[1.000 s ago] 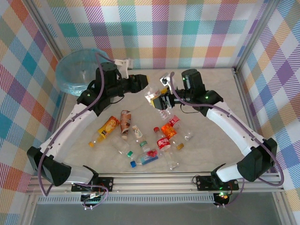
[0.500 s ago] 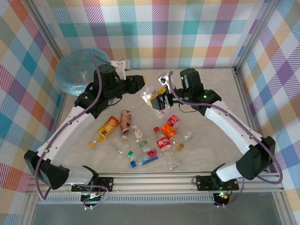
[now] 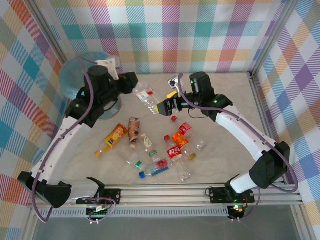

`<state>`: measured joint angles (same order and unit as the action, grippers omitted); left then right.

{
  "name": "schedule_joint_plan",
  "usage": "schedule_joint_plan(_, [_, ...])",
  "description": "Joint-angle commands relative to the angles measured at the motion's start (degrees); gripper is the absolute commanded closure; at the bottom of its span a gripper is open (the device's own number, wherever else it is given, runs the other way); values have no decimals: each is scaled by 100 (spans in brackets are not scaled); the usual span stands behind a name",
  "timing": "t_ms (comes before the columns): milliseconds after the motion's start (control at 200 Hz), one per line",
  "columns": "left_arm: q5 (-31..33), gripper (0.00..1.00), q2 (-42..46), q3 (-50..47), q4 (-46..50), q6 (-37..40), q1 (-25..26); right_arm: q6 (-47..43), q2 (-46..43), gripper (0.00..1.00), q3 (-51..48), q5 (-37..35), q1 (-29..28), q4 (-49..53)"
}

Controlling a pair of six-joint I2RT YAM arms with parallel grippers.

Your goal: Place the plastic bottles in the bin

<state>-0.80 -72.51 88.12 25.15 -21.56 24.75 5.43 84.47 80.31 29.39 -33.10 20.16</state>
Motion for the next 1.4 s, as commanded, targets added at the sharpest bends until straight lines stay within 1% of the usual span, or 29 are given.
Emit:
schedule_joint_plan(0, [558,100,146,658,126,405,-316,124,88,0,348,82,-47,-293])
schedule_joint_plan(170, [1475,100,-66,1539,209,1031,-924,83,279,0,712,162,-65,-179])
schedule_joint_plan(220, [1631,100,-128,1698,140,1042,-1189,59,332,0,824,178,-73,-116])
schedule_joint_plan(325, [1751,100,-235,1815,-115,863,-1806,37,403,0,1001,183,-82,-9])
schedule_joint_plan(405, [1718,100,-358,1849,-277,600,-2264,10,404,1,1084,188,-91,82])
schedule_joint_plan(485, [1602,100,-571,1883,-385,438,-2614,-39,363,1,1107,175,-104,160])
schedule_joint_plan(635, [1192,100,-1099,1835,-418,347,-3010,-71,201,1,937,112,-109,234])
schedule_joint_plan(790, [902,100,-1494,1471,-514,309,-3149,-69,5,1,630,41,-117,234])
schedule_joint_plan(925, [740,100,-1731,954,-871,317,-3170,-95,-92,1,486,34,-118,335])
schedule_joint_plan(945, [713,100,-1766,876,-1112,319,-3175,-103,-103,1,467,24,-118,339])
schedule_joint_plan(1160, [392,100,-2133,-53,-2246,122,-3171,-42,-160,1,270,78,-128,280])
schedule_joint_plan(1255, [294,100,-2359,-125,-2330,133,-3167,-54,-135,1,272,85,-135,336])
schedule_joint_plan(1395, [301,100,-2682,-111,-2187,251,-3167,-121,-106,1,282,60,-151,391])
